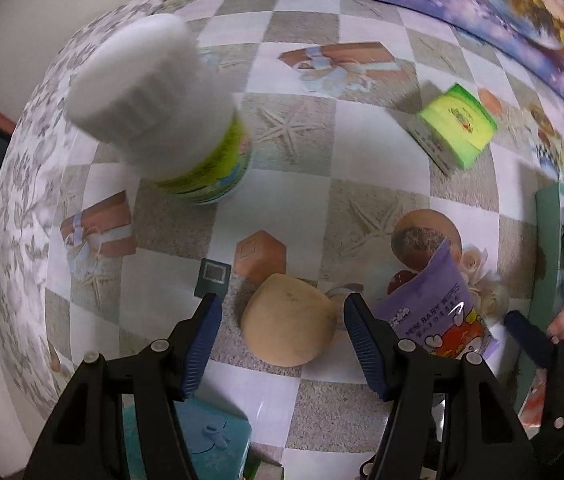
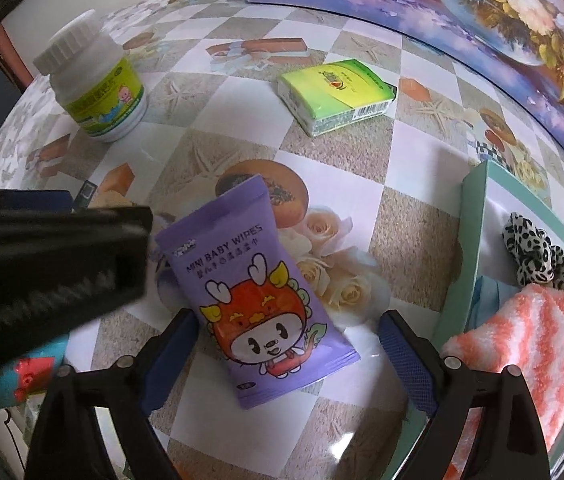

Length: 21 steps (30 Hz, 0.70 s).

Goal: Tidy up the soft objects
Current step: 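Grasp the purple baby wipes pack with the right tool while the left tool grasps the beige sponge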

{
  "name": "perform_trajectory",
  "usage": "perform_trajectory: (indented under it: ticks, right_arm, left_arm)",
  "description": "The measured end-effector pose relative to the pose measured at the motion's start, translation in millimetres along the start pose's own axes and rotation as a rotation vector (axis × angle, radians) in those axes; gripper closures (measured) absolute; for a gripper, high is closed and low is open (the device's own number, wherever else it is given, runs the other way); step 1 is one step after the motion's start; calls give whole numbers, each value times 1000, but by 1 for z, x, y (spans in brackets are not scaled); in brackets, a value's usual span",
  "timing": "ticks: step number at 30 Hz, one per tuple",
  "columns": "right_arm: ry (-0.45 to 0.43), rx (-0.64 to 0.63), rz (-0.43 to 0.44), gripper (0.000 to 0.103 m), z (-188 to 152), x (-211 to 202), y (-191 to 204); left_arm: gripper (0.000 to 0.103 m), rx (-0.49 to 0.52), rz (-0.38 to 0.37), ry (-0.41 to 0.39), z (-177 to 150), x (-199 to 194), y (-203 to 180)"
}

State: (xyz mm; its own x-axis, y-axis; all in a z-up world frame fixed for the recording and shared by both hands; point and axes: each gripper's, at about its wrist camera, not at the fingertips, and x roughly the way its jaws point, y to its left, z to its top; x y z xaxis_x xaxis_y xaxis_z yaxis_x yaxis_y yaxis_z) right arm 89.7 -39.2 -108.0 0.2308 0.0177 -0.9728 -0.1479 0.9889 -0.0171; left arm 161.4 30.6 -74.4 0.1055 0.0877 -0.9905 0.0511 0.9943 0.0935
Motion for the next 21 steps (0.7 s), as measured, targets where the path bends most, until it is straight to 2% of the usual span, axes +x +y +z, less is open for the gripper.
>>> perform_trajectory:
  ticks: [3,7,17,21]
  right_arm:
    - [-3,9,-5,11,3,0,-1]
    - [-8,16,-9,14,8,-1,0]
    - [-17,19,-2,33,16,-13,4]
    - [-15,27,1,37,14,-15,4]
  left_arm:
    - [38,26,14,15,2,7,-8]
    - [38,21,-10,15,0,14,-8]
    - [38,5,-74,20,-2,22,1]
    - [49,30,-84,13,-7,20,-2]
